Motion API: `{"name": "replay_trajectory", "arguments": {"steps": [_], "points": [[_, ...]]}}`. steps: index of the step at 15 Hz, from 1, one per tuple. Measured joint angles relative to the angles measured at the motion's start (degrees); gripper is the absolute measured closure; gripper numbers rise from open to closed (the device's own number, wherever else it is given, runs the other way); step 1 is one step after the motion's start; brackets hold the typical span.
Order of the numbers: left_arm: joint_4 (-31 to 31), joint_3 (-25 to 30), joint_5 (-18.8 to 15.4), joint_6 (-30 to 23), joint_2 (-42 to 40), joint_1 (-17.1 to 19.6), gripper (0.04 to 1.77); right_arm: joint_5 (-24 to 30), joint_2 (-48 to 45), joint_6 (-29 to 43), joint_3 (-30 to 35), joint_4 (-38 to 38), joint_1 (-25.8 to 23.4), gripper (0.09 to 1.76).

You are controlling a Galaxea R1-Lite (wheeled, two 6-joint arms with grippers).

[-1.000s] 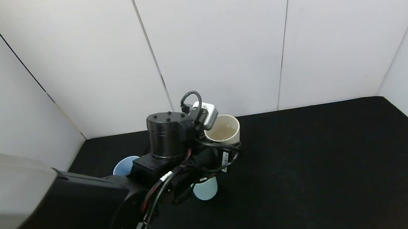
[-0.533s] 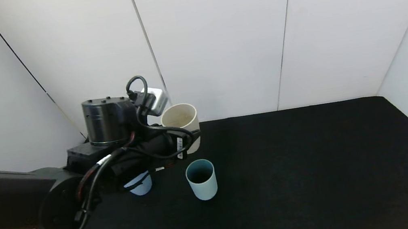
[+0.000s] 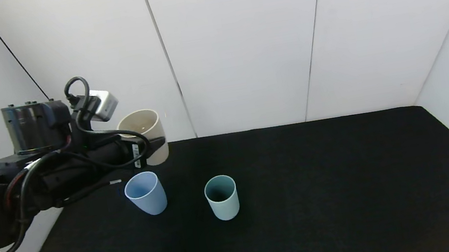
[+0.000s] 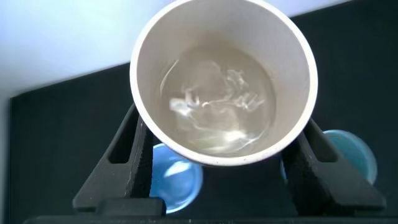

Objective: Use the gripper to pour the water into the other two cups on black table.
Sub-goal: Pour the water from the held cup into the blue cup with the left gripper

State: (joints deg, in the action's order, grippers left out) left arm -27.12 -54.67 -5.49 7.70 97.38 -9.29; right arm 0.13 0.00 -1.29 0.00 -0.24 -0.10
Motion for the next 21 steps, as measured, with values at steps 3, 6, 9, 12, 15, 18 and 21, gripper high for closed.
{"name": "replay_trajectory", "arguments": {"steps": [3, 6, 9, 12, 15, 18, 21], "points": [[-0.1, 1.4, -2.3, 2.5, -0.4, 5.4, 0.61, 0.0, 0.0, 0.0, 0.0, 0.0, 0.0, 0.14], [-0.1, 2.4, -4.9, 5.1, -0.6, 10.7, 0.61, 0.0, 0.0, 0.0, 0.0, 0.0, 0.0, 0.14], [0.0, 3.0, -7.7, 9.1, -0.6, 16.4, 0.61, 0.0, 0.0, 0.0, 0.0, 0.0, 0.0, 0.14], [0.2, 3.5, -8.5, 14.3, -0.3, 20.1, 0.61, 0.0, 0.0, 0.0, 0.0, 0.0, 0.0, 0.14], [0.2, 3.5, -8.5, 18.8, 0.1, 21.7, 0.61, 0.0, 0.0, 0.0, 0.0, 0.0, 0.0, 0.14], [0.2, 3.4, -8.5, 22.6, 0.5, 22.1, 0.62, 0.0, 0.0, 0.0, 0.0, 0.0, 0.0, 0.14], [0.3, 3.5, -8.4, 27.5, 0.8, 21.7, 0.62, 0.0, 0.0, 0.0, 0.0, 0.0, 0.0, 0.14]]}}
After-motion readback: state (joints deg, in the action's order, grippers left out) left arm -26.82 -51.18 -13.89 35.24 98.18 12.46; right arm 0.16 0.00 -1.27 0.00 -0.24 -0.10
